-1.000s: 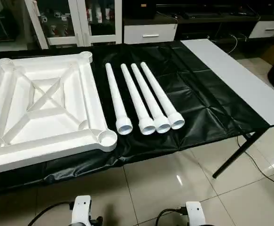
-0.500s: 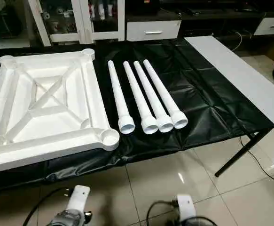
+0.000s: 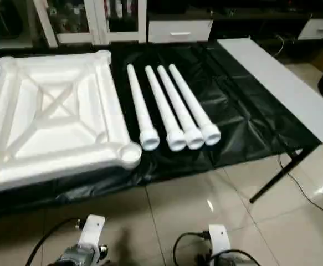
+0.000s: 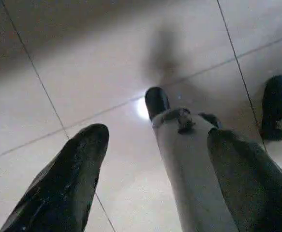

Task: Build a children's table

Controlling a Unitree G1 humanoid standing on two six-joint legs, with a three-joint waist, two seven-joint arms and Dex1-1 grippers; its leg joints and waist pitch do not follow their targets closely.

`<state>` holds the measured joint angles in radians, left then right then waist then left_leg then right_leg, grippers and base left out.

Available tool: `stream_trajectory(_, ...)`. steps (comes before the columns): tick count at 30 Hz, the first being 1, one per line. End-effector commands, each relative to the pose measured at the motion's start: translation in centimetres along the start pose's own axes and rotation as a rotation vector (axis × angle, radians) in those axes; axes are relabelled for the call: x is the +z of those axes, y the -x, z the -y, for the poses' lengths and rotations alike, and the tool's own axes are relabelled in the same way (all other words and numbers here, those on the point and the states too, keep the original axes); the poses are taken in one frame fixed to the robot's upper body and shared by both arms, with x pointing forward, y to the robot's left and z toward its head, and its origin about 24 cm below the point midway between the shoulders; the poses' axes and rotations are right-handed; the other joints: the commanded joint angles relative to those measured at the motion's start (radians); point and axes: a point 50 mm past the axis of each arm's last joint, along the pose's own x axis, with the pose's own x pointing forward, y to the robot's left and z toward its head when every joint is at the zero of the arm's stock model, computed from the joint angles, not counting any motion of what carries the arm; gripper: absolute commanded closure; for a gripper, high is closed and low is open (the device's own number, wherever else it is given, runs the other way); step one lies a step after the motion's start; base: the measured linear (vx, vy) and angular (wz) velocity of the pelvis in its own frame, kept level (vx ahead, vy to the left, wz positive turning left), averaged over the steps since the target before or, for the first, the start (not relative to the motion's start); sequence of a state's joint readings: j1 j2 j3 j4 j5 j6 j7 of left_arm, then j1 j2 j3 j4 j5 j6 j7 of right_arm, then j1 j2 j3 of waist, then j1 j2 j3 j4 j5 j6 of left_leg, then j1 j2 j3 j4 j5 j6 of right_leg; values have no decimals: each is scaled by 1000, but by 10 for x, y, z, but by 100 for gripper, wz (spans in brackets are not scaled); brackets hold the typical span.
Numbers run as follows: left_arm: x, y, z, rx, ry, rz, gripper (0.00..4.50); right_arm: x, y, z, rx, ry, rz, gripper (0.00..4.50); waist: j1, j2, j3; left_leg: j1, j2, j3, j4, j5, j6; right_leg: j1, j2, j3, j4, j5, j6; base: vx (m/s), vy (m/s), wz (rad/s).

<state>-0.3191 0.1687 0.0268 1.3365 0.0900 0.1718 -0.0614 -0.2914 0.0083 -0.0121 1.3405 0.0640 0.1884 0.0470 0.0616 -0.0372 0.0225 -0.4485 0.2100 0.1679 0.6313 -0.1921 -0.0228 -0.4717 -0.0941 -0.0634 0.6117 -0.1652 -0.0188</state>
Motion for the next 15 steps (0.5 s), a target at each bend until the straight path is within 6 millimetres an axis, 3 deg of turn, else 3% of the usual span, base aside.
stream_trajectory(1,-3,0,2,-12,14,-13,79,-2,0,2,-5,2,-11,81,-6,22,-41,26,-1,21,-64,-127,218,13,-38,-23,-126,-154,-304,-209,47,-5)
stream_trajectory(3,-3,0,2,-13,14,-12,79,-2,0,1,-4,4,-11,81,-20,28,-32,32,7,11,-80,-319,114,5,-41,-47,-149,-372,-211,-234,72,-14)
stream_trajectory(4,4,0,-4,6,34,28,79,2,0,3,-20,32,16,81,-33,44,-23,-1,47,8,-169,-551,27,32,2,-109,-110,-445,-65,-244,59,-21)
stream_trajectory(5,9,1,-8,16,58,55,79,7,1,4,-29,40,38,81,-16,48,-28,-34,102,-16,-247,-613,45,103,20,-91,72,-351,-31,-264,13,-13)
stream_trajectory(6,12,1,-11,23,75,73,79,10,1,5,-35,44,54,81,23,53,-1,-45,75,53,-282,-742,-12,105,55,-106,152,-306,-45,-366,-27,2)
stream_trajectory(7,21,3,-17,7,113,138,79,20,2,5,-26,49,104,81,81,50,-4,-54,83,86,-299,-873,-88,137,40,-63,185,-377,-24,-246,-46,13)
stream_trajectory(8,21,3,-17,7,113,138,79,20,2,5,-26,49,104,81,99,34,-19,-40,78,101,-268,-787,-113,143,13,-9,165,-468,-19,-153,-143,26)
stream_trajectory(9,22,4,-18,-13,140,196,79,27,4,13,5,69,158,81,78,-6,-37,17,59,115,-203,-674,-149,110,-22,25,125,-643,-16,-56,-99,-2)
stream_trajectory(10,23,6,-17,-62,148,287,79,35,8,22,60,114,228,81,82,-55,16,19,-38,-28,119,-200,-26,70,-152,145,-155,-1161,4,-56,-99,-2)
stream_trajectory(11,23,6,-17,-62,148,287,79,35,8,22,60,114,228,81,110,-29,12,-33,-76,-63,131,-123,-22,157,-150,134,-127,-1093,0,-38,36,-21)
stream_trajectory(12,23,6,-16,-67,146,292,79,35,8,22,63,117,231,81,115,-28,14,14,-10,-65,11,-128,-37,136,-126,104,-92,-846,25,-103,41,20)
stream_trajectory(13,20,10,-12,-124,67,359,79,36,12,26,127,166,276,81,113,-5,5,69,11,-66,-42,-184,-40,111,-101,84,-77,-697,-20,-103,41,20)
stream_trajectory(14,16,13,-9,-152,15,389,79,35,15,27,163,192,299,81,124,30,-24,163,44,-46,-87,-231,-32,96,-71,62,-69,-311,-116,-205,6,58)
stream_trajectory(15,12,17,-10,-158,-39,428,79,35,19,28,190,213,329,81,105,23,-10,160,80,-38,-134,-382,12,88,-43,61,-56,-238,-177,-168,19,44)
